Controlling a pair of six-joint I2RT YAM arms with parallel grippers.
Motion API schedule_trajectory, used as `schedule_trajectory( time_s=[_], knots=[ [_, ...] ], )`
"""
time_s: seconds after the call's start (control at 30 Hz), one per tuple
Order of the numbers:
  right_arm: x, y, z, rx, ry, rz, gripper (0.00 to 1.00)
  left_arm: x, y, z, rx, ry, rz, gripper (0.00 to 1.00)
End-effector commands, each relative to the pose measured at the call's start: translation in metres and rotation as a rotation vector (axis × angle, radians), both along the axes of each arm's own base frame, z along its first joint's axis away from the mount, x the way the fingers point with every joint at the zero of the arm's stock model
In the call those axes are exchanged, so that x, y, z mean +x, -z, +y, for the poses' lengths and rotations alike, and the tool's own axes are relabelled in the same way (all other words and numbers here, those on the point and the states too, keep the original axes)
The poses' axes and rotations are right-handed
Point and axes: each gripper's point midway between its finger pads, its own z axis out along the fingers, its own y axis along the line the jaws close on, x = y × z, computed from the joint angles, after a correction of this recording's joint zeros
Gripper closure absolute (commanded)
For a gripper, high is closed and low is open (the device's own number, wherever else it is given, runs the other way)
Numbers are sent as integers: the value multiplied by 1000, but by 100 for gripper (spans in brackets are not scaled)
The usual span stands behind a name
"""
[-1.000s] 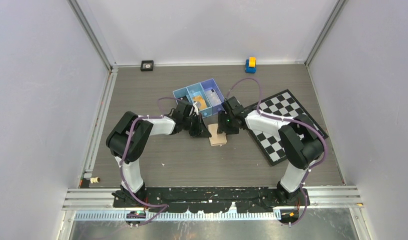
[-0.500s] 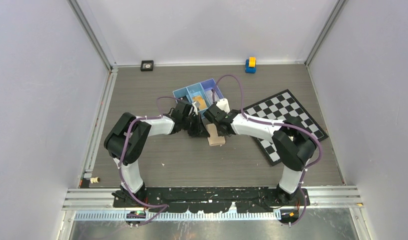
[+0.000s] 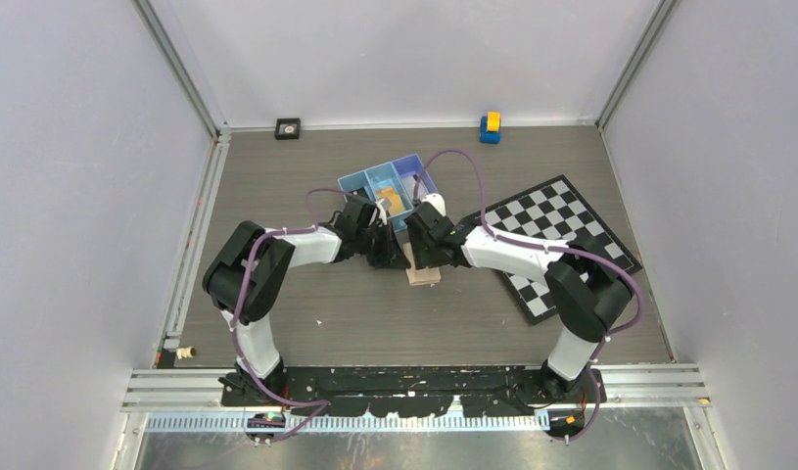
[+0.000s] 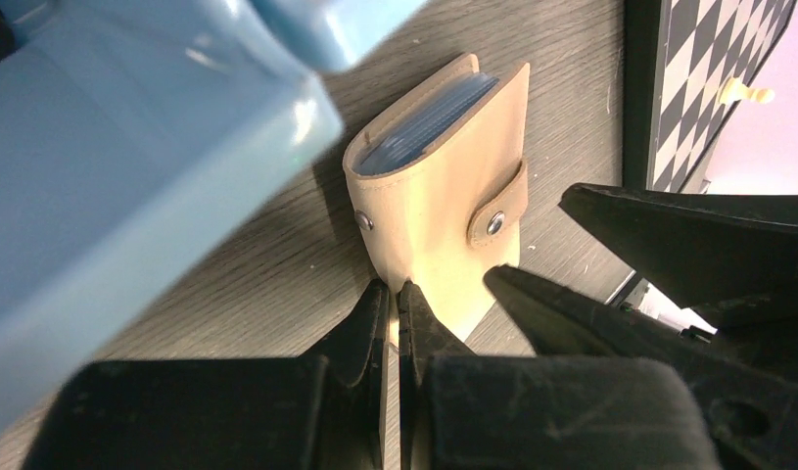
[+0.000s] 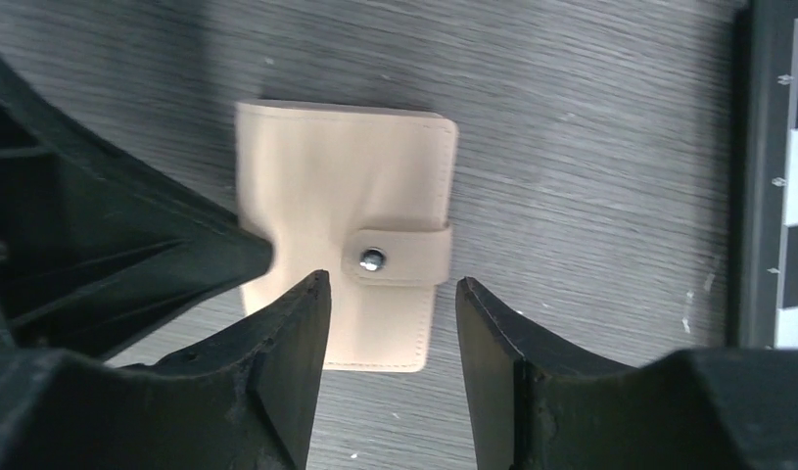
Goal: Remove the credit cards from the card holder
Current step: Open the card holder at the center of the board.
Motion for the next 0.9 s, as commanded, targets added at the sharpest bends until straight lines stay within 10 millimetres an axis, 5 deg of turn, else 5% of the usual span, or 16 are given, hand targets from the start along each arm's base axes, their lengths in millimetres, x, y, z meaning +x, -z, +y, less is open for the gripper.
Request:
schedule_trajectory(
  time_s=[0.0, 0.1, 0.27, 0.5, 0.87],
  knots=[
    [5, -9, 30, 109, -66, -9, 43, 1, -21, -4, -12, 25, -57, 100],
    [9, -2, 24, 63, -38, -7, 41, 0, -22, -5, -16, 27, -53, 100],
    [19, 6, -14, -144, 79, -41, 47, 2, -23, -4, -9, 23, -64, 100],
    [30, -10, -49, -306, 195, -136, 60, 0, -18, 1, 32, 21, -49, 100],
    [26, -31, -47, -219, 186, -177, 59, 1, -17, 3, 44, 21, -55, 100]
  ],
)
